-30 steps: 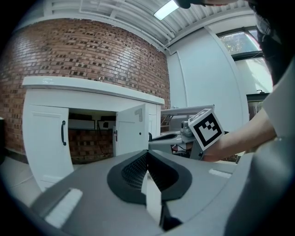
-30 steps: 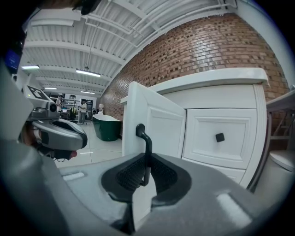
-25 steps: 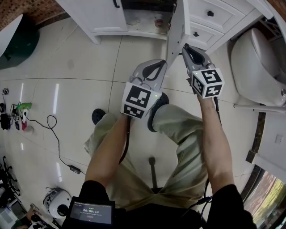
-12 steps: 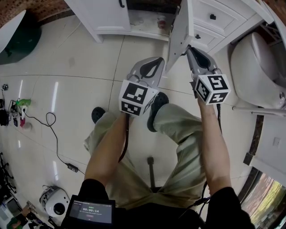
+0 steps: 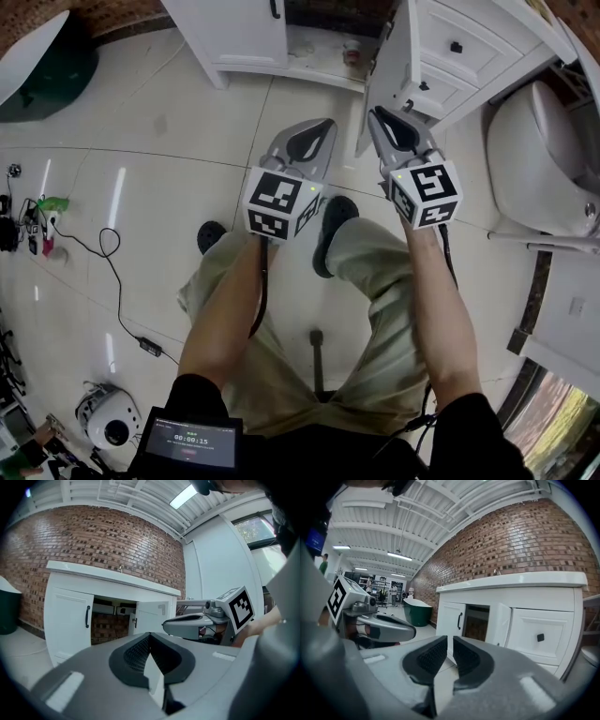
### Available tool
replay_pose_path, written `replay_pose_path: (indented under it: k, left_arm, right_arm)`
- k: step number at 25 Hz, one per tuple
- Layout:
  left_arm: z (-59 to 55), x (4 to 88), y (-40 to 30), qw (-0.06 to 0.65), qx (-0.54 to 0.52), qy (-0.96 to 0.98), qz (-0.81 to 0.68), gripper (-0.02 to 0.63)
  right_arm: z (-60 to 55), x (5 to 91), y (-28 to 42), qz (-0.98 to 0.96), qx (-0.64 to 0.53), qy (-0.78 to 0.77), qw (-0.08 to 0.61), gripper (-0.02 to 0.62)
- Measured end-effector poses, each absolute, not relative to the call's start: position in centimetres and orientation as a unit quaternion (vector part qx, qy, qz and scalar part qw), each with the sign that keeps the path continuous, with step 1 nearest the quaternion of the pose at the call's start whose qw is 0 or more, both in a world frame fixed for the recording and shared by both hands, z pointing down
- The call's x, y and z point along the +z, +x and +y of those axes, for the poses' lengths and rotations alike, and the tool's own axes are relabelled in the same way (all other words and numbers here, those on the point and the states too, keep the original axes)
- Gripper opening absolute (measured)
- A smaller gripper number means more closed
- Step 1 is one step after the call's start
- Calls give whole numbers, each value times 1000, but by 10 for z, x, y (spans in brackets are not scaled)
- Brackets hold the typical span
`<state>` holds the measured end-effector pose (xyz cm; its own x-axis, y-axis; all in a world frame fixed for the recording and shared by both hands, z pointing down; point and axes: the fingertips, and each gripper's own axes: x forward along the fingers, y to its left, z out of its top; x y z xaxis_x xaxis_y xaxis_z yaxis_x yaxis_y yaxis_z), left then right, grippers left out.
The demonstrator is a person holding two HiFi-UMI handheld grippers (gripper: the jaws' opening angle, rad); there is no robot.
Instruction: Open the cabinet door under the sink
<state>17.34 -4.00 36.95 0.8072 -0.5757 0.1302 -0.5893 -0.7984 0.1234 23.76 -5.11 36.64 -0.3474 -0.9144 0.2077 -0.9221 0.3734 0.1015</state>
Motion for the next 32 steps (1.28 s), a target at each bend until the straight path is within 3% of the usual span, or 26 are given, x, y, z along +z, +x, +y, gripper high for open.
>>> replay_pose_path:
  k: [4, 22, 32]
  left_arm:
    - [-44, 364, 157, 74, 40, 944, -319, 17]
    - [-62, 346, 52, 43, 41, 929, -364, 17]
    - [-80, 350, -5, 94, 15, 909, -405, 17]
  right_arm:
    - [-56, 363, 207, -834, 5, 540, 118, -8]
    - [-71, 336, 74, -894, -19, 439, 85, -8]
    - [-79, 340, 13, -908, -28, 407, 94, -8]
